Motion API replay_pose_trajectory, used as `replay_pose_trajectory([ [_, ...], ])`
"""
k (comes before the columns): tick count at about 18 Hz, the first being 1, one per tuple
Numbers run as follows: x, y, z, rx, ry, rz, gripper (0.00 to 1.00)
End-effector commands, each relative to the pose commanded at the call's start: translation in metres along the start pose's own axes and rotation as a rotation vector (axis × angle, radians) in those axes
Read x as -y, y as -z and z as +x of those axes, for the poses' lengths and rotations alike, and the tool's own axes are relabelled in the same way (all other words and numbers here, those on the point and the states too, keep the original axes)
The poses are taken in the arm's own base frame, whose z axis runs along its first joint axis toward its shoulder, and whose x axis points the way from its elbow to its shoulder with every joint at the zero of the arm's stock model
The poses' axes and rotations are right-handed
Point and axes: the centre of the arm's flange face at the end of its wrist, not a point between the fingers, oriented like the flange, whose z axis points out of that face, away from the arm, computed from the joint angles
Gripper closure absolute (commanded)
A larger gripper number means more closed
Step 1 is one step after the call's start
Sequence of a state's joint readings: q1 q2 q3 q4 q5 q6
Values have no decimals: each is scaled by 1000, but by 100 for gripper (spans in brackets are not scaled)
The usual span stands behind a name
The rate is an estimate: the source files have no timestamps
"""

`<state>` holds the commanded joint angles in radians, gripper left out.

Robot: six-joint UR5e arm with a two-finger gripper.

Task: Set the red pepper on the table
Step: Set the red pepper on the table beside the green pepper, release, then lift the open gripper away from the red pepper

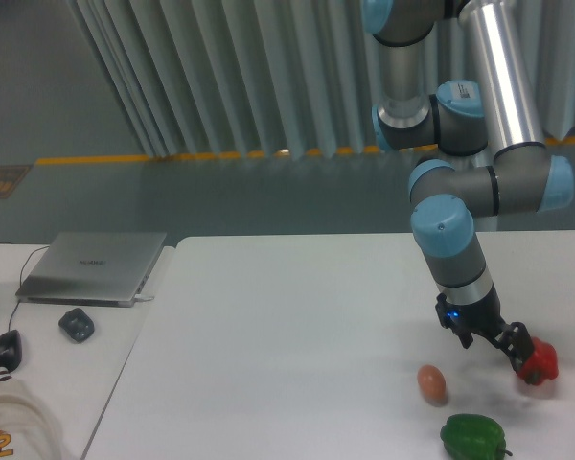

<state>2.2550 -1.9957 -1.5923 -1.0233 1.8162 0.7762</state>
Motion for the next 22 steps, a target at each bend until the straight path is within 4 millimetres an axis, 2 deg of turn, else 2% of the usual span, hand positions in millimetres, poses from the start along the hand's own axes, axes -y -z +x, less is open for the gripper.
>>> replay_pose_trajectory([
  [6, 1, 1, -1, 12, -11, 6, 0],
  [9, 1, 17, -7, 28, -47, 19, 0],
  [12, -5, 36, -10, 29, -230, 9, 0],
  [15, -23, 56, -24, -29, -424, -34, 0],
  [18, -41, 64, -39, -50, -569, -42, 0],
  [20, -50, 70, -48, -62, -611, -31, 0],
  [22, -51, 80, -47, -85, -611, 28, 0],
])
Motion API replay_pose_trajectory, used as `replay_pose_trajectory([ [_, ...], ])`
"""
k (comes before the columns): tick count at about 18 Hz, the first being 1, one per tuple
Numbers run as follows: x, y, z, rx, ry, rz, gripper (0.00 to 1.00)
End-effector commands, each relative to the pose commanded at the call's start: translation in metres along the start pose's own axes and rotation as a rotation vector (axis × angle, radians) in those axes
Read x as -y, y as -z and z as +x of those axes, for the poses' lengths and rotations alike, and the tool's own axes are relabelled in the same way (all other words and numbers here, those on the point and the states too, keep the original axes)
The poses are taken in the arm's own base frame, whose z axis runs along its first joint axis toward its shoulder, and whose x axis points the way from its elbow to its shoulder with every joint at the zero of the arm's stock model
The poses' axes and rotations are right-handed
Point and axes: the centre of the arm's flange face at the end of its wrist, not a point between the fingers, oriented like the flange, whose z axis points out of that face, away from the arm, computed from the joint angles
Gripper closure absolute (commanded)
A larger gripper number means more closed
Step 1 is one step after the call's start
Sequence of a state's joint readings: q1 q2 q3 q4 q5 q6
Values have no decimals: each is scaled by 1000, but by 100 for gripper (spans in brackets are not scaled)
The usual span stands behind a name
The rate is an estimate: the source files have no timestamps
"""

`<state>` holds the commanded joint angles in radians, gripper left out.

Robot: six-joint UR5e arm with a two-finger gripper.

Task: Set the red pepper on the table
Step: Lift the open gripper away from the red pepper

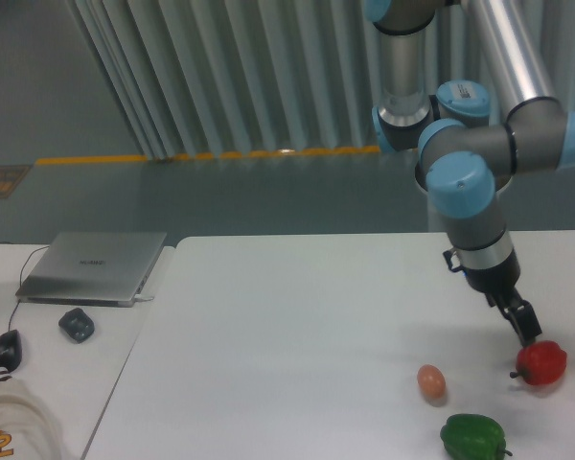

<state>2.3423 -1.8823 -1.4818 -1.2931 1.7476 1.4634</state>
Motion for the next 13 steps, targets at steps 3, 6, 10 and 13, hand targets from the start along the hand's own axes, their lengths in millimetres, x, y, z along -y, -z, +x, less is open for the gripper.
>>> replay_pose_trajectory([
  [3, -19, 11, 3, -14, 13, 86, 0],
  [6, -21, 13, 7, -33, 2, 108, 0],
  [10, -20, 15, 7, -25, 17, 124, 0],
  [13, -24, 15, 6, -25, 22, 123, 0],
])
